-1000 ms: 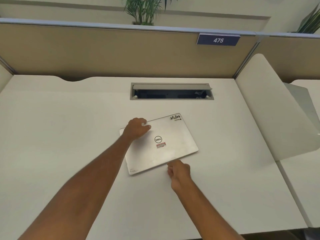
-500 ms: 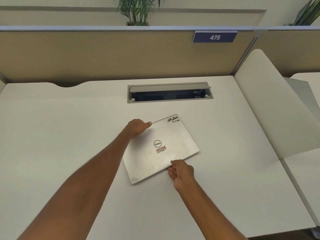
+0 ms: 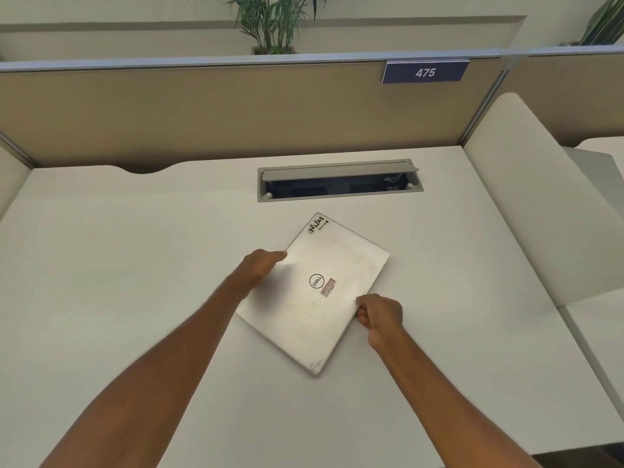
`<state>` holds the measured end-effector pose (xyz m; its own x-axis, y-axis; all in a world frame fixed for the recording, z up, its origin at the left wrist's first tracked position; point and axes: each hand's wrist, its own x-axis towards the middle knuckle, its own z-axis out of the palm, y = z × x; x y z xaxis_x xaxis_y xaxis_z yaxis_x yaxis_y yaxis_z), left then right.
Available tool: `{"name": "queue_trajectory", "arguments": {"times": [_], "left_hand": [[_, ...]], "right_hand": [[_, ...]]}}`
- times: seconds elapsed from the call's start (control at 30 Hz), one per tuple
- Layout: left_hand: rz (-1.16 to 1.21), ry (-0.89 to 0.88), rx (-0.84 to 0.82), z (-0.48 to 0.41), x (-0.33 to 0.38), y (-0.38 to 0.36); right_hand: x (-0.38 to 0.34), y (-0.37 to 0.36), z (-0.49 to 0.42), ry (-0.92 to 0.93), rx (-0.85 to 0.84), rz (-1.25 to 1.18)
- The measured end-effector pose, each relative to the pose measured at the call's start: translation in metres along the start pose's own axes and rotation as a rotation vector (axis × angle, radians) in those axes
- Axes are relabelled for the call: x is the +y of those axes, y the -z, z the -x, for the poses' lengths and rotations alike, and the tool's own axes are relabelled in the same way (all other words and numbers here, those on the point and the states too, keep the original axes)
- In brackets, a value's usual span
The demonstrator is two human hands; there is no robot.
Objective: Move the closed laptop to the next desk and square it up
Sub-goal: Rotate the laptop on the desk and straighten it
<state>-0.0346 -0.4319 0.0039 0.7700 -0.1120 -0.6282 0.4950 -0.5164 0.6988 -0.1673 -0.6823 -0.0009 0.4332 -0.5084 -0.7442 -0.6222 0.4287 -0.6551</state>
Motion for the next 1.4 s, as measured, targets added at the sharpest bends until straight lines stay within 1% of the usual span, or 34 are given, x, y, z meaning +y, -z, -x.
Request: {"name": "queue_trajectory", "arguments": {"times": [0.1, 0.2, 0.33, 0.53, 0.77, 0.9, 0.97, 1.0, 1.07, 1.1, 1.13, 1.17, 1.23, 1.27, 1.33, 1.4], "left_hand": [[0.030, 0.007, -0.009, 0.012, -0.009, 0.000], [0.134, 0.010, -0.044, 0.030, -0.017, -0.005], [0.257, 0.010, -0.022, 0.051, -0.026, -0.016], [0.388, 0.072, 0.005, 0.068, -0.036, -0.033], [0.441, 0.106, 0.030, 0.071, -0.044, -0.040], [0.392, 0.088, 0.035, 0.073, -0.041, -0.038], [0.327, 0.086, 0.057, 0.071, -0.039, -0.036], [0.277, 0.087, 0.072, 0.069, -0.039, -0.036], [0.159, 0.076, 0.108, 0.062, -0.037, -0.036], [0.095, 0.056, 0.138, 0.060, -0.035, -0.037], [0.027, 0.031, 0.181, 0.056, -0.033, -0.040], [-0.041, 0.002, 0.230, 0.053, -0.030, -0.044], [-0.210, -0.086, 0.314, 0.049, -0.017, -0.052], [-0.295, -0.152, 0.346, 0.045, -0.011, -0.055], [-0.445, -0.284, 0.343, 0.034, 0.001, -0.057], [-0.574, -0.352, 0.303, 0.019, 0.007, -0.057]], "right_hand": [[-0.011, 0.002, -0.009, 0.056, -0.010, 0.069], [-0.023, 0.005, -0.018, 0.093, -0.038, 0.145], [-0.041, 0.006, -0.031, 0.114, -0.074, 0.243], [-0.058, 0.003, -0.042, 0.155, -0.093, 0.396], [-0.059, -0.003, -0.048, 0.214, -0.076, 0.523], [-0.053, -0.004, -0.053, 0.240, -0.068, 0.571], [-0.050, -0.003, -0.038, 0.260, -0.046, 0.612], [-0.049, -0.003, -0.026, 0.306, -0.026, 0.649], [-0.040, -0.001, 0.003, 0.478, 0.006, 0.759], [-0.033, -0.002, 0.018, 0.543, -0.002, 0.762], [-0.026, -0.002, 0.034, 0.536, -0.035, 0.714], [-0.018, -0.002, 0.050, 0.460, -0.095, 0.599], [-0.002, -0.002, 0.071, 0.167, -0.213, 0.301], [0.006, -0.002, 0.080, 0.016, -0.243, 0.182], [0.019, 0.000, 0.090, -0.218, -0.248, -0.021], [0.030, 0.004, 0.095, -0.366, -0.210, -0.147]]}}
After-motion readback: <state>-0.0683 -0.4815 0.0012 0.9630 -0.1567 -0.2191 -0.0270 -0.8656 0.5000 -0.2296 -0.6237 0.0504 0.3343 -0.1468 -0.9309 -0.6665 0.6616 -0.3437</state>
